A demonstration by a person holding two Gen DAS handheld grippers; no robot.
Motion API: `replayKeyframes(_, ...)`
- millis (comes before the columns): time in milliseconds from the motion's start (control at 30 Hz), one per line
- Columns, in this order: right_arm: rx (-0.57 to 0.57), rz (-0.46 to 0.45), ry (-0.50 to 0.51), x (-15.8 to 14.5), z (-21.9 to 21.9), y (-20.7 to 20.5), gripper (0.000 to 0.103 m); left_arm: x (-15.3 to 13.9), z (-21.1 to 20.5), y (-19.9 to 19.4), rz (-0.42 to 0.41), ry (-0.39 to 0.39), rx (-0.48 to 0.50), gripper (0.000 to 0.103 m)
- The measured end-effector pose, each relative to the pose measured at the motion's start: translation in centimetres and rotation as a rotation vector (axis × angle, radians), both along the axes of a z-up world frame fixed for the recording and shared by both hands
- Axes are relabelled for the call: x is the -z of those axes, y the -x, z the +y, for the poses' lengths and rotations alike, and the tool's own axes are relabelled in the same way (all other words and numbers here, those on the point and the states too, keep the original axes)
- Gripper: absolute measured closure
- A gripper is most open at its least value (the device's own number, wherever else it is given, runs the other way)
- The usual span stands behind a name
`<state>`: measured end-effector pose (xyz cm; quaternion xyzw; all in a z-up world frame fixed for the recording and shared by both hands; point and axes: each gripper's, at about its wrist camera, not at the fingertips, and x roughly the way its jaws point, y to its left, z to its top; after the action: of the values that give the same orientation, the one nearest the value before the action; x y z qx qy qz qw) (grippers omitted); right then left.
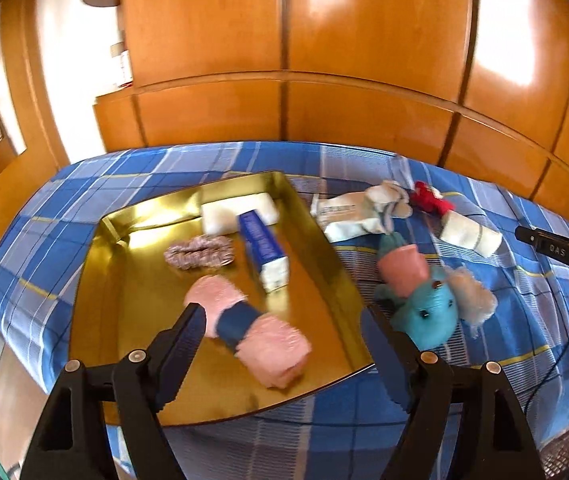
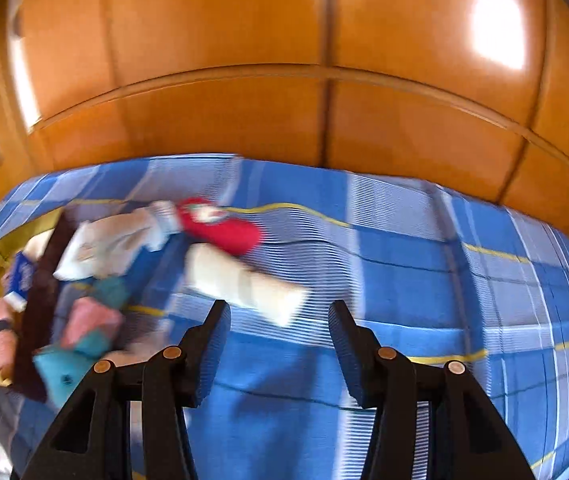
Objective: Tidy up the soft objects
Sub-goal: 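Move both tools back toward the remaining soft items, left tool toward the white sock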
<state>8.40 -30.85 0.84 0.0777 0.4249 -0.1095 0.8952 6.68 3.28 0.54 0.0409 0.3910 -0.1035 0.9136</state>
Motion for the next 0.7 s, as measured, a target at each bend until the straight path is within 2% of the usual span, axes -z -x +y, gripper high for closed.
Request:
replayKeyframes(167, 0.147, -0.001, -0.104, 1.8, -4.7, 1.3, 0.052, -0.3, -2.9, -0.9, 0.008, -0.027, 0.074, 0.023)
replayKeyframes(267, 0.186, 0.013, -0.143, 2.3, -5.9, 1.5, 0.052, -0.6, -4.9, -2.0, 0.029, -0.023, 0.111, 0.023)
replayKeyframes(500, 0.158, -0.010, -0.176, 1.5, -5.4, 1.6, 0.052, -0.6, -9.3, -6.6, 0.089, -0.059, 0.188, 0.023)
replayKeyframes(700, 0.136, -0.017, -0.201, 1.3, -4.8, 1.3, 0.052, -0.6, -12.3, -11.3, 0.127, -0.078, 0.213, 0.023)
